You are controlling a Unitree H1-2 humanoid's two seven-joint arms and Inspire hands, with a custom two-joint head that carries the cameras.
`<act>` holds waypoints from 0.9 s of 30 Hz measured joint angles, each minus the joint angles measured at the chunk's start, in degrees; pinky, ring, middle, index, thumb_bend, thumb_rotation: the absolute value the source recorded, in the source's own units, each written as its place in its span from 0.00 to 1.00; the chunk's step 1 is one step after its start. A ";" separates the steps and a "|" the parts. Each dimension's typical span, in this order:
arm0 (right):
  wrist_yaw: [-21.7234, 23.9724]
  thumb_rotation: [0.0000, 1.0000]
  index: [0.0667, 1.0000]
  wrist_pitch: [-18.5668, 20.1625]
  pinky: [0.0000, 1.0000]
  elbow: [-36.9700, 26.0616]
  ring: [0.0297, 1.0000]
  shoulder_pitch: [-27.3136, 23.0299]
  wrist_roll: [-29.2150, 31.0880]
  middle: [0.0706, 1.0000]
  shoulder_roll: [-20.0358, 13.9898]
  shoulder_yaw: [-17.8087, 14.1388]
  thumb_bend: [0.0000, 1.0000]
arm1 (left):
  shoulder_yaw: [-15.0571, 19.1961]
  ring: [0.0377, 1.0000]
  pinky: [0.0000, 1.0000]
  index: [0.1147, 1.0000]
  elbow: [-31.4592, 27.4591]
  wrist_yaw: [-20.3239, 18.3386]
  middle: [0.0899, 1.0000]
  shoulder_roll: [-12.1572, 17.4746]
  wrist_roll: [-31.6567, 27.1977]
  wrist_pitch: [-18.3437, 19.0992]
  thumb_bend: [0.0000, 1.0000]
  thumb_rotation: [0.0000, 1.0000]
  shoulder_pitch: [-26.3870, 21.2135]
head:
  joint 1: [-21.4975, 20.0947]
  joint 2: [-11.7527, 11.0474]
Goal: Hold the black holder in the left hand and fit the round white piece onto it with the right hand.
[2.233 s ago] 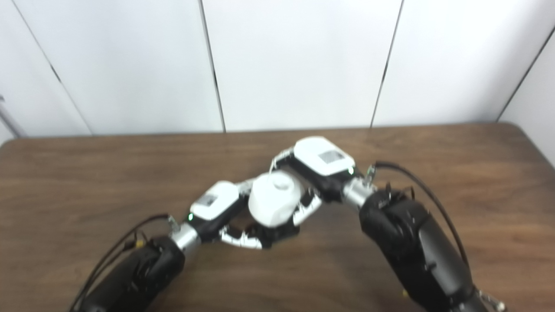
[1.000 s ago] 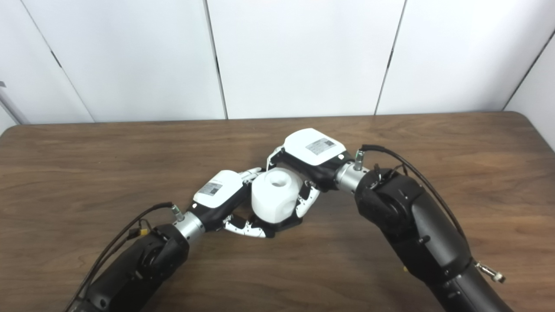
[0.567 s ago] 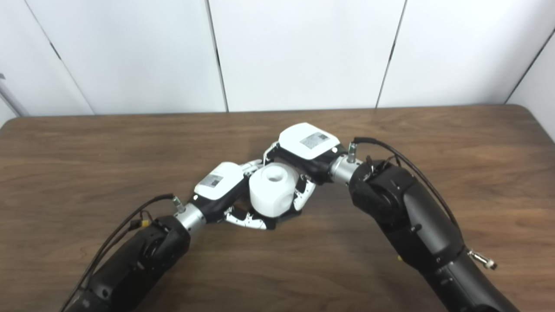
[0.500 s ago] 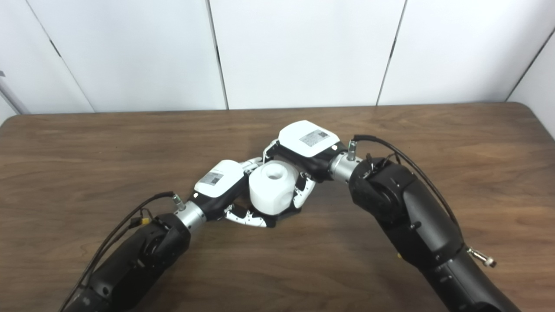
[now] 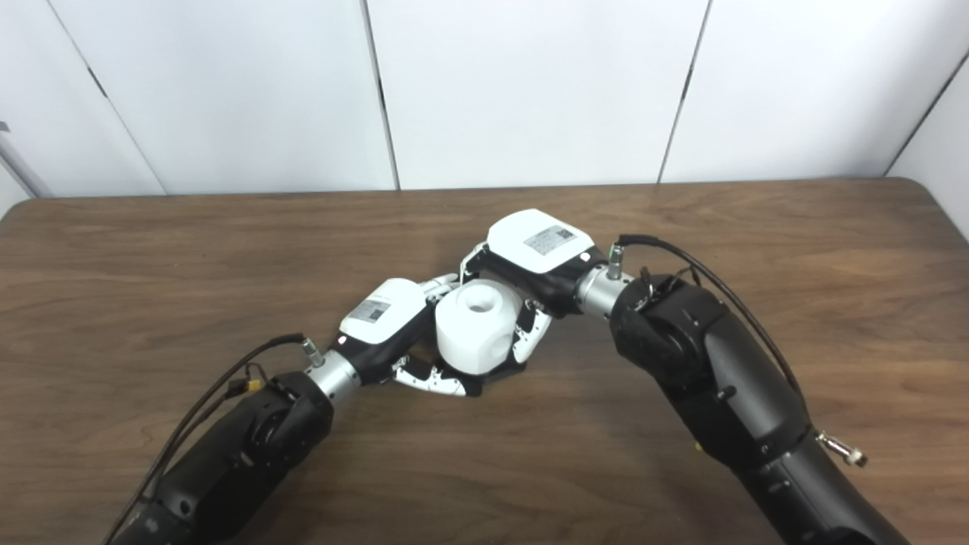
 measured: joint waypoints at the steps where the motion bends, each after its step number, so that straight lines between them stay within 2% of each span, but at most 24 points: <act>1: -0.03 0.14 0.44 -0.04 0.71 0.00 0.76 0.00 -0.02 0.68 -0.02 0.00 0.52 | 0.00 0.93 0.80 0.42 0.00 0.00 0.87 0.01 0.00 0.00 0.52 0.07 -0.01 | 0.00 -0.09; 15: -1.93 0.14 0.44 -2.55 0.73 0.21 0.77 0.32 -0.17 0.67 -1.40 -0.06 0.52 | 0.01 0.93 0.80 0.42 -0.04 -0.32 0.88 -0.08 0.00 0.13 0.52 0.07 -0.17 | -0.44 -0.26; 19: -3.47 0.14 0.44 -4.47 0.73 -0.32 0.76 0.90 -2.16 0.67 -2.15 -0.04 0.52 | 0.01 0.93 0.81 0.42 -0.06 -0.38 0.88 -0.08 -0.09 0.13 0.52 0.07 -0.18 | -0.35 -0.26; 27: -3.85 0.15 0.46 -4.56 0.77 -1.95 0.79 1.69 -4.86 0.70 -3.17 -0.20 0.52 | 0.02 0.93 0.81 0.42 -0.49 -0.75 0.87 -0.04 -0.19 0.52 0.52 0.07 -0.14 | -0.53 -0.09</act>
